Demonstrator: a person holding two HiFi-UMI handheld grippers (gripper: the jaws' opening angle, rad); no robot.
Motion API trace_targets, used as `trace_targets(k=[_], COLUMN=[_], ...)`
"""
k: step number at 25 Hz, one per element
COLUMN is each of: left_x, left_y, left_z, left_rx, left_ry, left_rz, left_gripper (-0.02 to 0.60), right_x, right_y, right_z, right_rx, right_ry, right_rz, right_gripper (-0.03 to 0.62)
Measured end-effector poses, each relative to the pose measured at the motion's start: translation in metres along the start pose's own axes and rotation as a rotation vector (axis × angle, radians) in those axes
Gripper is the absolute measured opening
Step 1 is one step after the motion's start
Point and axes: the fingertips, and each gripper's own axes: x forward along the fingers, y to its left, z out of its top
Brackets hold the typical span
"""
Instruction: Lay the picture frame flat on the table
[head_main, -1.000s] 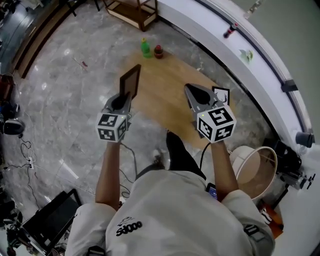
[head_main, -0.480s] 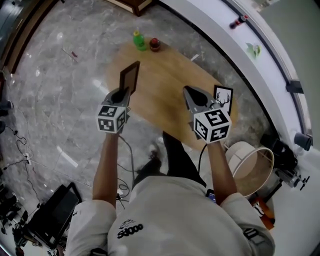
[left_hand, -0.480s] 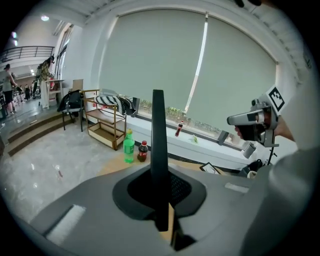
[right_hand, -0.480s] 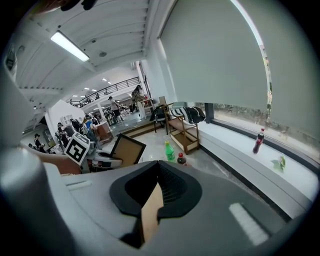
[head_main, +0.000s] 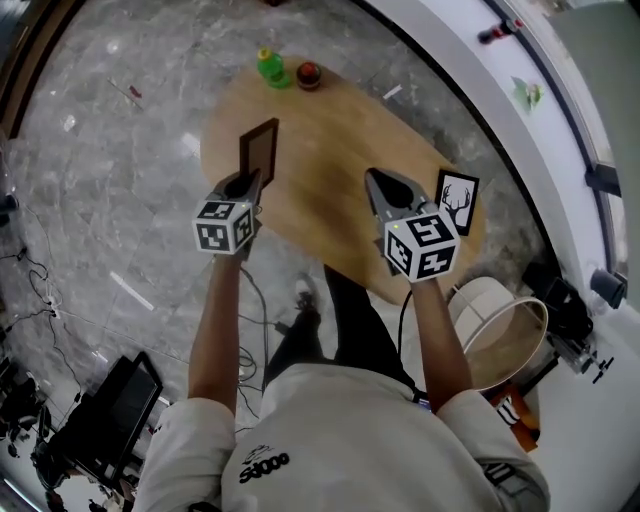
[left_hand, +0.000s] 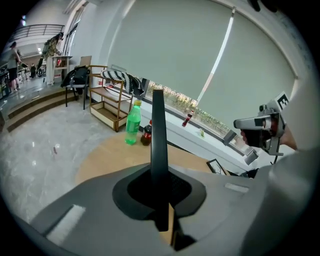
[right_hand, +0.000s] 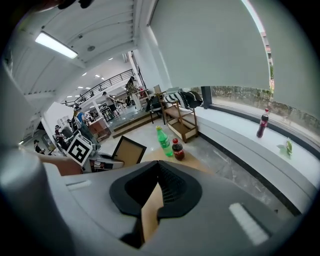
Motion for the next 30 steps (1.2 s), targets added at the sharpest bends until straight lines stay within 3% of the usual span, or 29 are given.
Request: trace_targets(k=[17, 30], left_x=[0.110, 0.144], left_y=[0.025, 0.029], left_z=[-0.088, -0.111], left_rx=[-0.061, -0.155], left_ry=[0.258, 0.311], left_rz=[-0.032, -0.074], left_gripper=[0.020, 0.020], right_x=[0.063, 0.079], right_y=[-0.047, -0.071], right_z=[-0.054, -0.084], right_rx=[0.051, 0.086], right_ry=[0.130, 0.188], right_rz=[0.003, -0.004], right_gripper=[0.003, 0.003])
